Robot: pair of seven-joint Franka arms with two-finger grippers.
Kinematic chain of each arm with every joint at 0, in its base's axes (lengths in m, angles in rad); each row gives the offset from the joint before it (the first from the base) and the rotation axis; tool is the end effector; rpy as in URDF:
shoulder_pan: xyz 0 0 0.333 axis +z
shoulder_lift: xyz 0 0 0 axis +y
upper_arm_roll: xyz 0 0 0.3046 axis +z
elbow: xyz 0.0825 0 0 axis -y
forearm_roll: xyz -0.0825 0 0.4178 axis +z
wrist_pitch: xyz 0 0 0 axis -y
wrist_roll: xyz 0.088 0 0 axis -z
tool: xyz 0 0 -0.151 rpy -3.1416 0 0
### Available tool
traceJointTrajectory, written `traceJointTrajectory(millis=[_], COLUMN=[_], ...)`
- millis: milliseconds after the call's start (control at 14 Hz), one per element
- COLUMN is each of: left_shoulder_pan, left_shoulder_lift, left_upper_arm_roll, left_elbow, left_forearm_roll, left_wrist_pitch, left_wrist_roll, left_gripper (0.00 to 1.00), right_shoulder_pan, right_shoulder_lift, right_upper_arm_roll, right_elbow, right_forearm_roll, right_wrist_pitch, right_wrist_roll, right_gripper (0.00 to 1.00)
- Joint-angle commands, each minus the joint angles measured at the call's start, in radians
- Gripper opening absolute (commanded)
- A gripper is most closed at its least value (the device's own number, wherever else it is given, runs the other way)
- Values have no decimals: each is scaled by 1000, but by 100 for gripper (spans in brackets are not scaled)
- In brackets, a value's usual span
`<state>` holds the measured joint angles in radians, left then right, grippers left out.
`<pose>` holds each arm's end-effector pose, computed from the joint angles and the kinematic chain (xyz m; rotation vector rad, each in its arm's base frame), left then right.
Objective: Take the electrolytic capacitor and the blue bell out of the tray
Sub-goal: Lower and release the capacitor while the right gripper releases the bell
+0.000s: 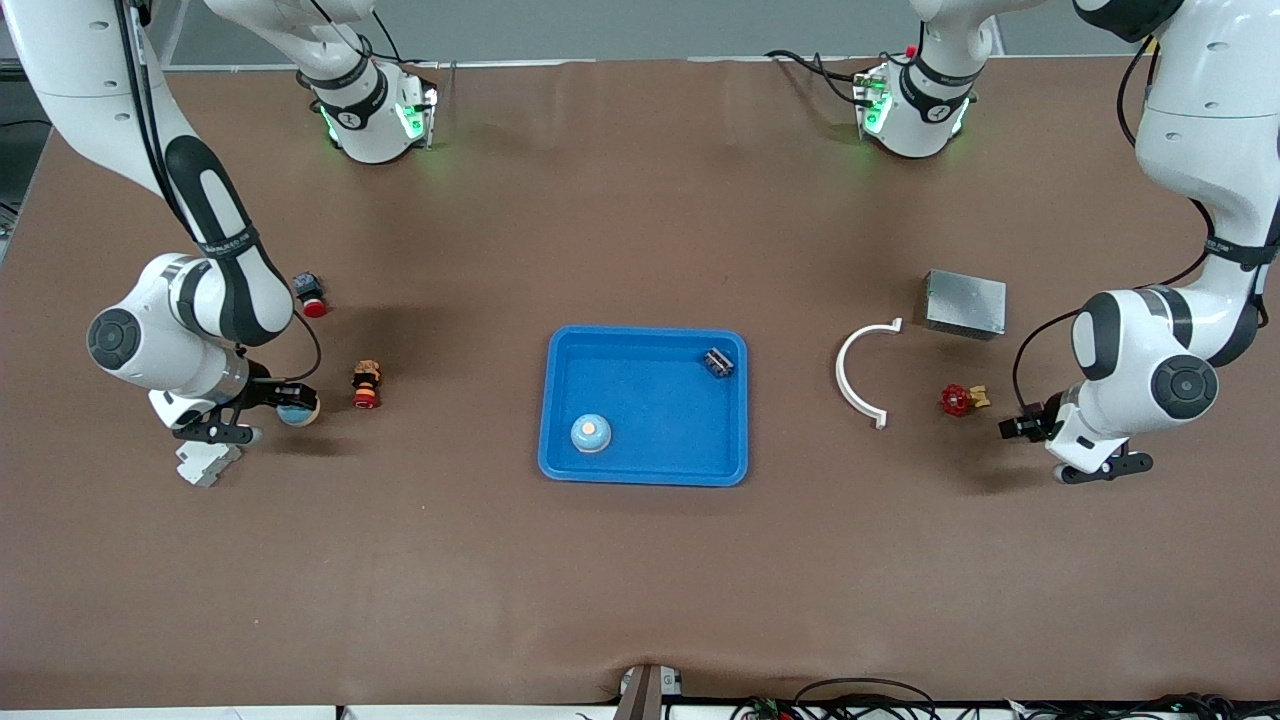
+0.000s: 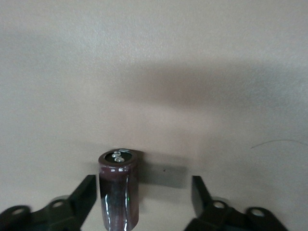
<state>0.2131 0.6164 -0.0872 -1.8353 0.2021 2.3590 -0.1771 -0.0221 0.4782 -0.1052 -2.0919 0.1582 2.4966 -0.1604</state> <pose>0.6415 0.0891 0.1072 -3.0411 -0.2545 0.1301 0.5814 -0.0754 0.1032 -3.0860 0.1338 0.0949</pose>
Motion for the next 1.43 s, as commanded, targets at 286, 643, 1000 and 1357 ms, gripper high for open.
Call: traceJointTrajectory(millis=[286,643,1000,1357], left_shoulder_pan=[-6,-4,-4,-46], left_shoulder_lift=[-142,-156,-164,-138], left_upper_arm_roll=[-42,-173,-314,-443], left_elbow=[68,224,260,278], left_forearm_roll=[-78,-102,-110,-116], left_wrist_pitch=[-284,-541,-593,-586], left_wrist_roll=[-12,-224,-491,-787], left_gripper=[100,100,100,100], right_shoulder_pan=[-22,-13,23,170], right_shoulder_lift=[2,-15,-24,-75], right_upper_arm_roll=[21,19,15,19], right_elbow=[-7,35,266,299], right_forearm_roll=[34,27,18,-2], right_wrist_pitch=[10,-24,-375,-410], right_wrist_roll=[-5,-8,31,365], right_gripper=[100,100,100,100])
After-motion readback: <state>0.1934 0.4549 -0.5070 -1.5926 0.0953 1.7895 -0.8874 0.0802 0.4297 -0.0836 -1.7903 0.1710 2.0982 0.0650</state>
